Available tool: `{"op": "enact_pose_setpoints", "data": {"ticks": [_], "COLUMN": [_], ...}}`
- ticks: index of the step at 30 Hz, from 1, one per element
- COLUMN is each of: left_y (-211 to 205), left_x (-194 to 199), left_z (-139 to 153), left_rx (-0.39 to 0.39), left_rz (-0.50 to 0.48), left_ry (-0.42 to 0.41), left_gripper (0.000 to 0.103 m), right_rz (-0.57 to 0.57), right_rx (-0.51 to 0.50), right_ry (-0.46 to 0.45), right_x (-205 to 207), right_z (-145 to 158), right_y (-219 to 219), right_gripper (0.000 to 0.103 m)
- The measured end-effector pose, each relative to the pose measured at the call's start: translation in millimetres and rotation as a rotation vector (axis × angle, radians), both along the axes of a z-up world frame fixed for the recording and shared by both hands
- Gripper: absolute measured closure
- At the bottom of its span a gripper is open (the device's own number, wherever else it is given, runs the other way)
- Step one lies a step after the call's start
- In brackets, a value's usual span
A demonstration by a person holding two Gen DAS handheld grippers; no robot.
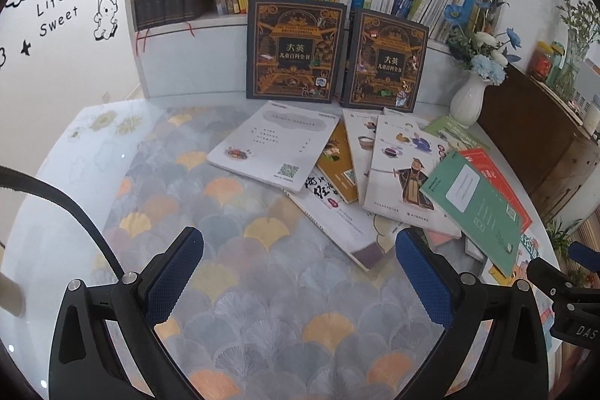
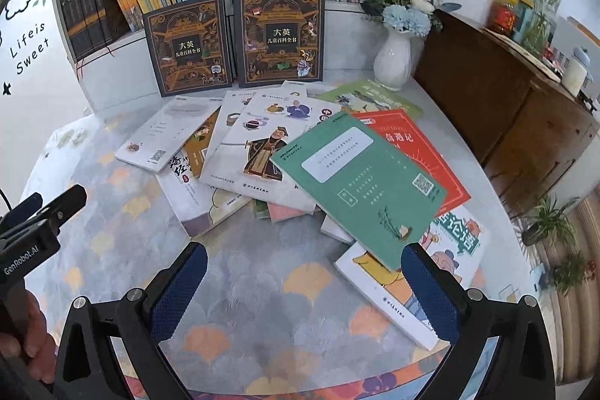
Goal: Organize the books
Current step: 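Move both tools toward the green workbook lying on the pile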
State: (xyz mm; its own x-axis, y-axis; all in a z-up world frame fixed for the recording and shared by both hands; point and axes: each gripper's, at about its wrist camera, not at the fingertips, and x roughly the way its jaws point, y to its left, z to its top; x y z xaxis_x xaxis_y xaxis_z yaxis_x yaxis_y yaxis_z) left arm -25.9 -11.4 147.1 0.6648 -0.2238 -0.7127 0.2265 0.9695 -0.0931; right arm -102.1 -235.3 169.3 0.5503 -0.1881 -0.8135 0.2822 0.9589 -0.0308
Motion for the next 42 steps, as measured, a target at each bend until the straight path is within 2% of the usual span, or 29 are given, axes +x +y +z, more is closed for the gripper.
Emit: {"op": "enact_pose_setpoints", "data": {"ticks": [9,14,16,21,25,30,42], "left_y": [-17,-42,-57,-93,-112,-136,-165], "left_x": [-1,-2,-5,-14,-14,-15,-11], "left_z": [10,13,13,6,-6,-11,-16], "left_rx": [0.011,-0.001,0.019,0.057,0.054,0.055,0.078], "left_rz": [0.026,0.077,0.081,0.083,0.102,0.115,0.133], "left_ry": [-0.007,0.001,-0.007,-0.001,0.043,0.057,0.092], "left_gripper": [0.001,0.001,0.001,0.001,0.001,0.001,0.001], "right_rz": [0.033,0.081,0.099,0.140,0.160,0.182,0.227], "right_rx": [0.036,0.030,0.037,0.042,0.057,0.058,0.091], "right_ry": [-0.023,-0.039,-0.048,-0.039,-0.027,-0.015,0.007], "right_x": [9,16,18,20,21,23,36], "right_z": [2,10,12,8,2,-5,-16], "right_y": [-22,-47,-60,-87,-109,-130,-153], "right_gripper": [0.000,0.000,0.000,0.000,0.000,0.000,0.000]}}
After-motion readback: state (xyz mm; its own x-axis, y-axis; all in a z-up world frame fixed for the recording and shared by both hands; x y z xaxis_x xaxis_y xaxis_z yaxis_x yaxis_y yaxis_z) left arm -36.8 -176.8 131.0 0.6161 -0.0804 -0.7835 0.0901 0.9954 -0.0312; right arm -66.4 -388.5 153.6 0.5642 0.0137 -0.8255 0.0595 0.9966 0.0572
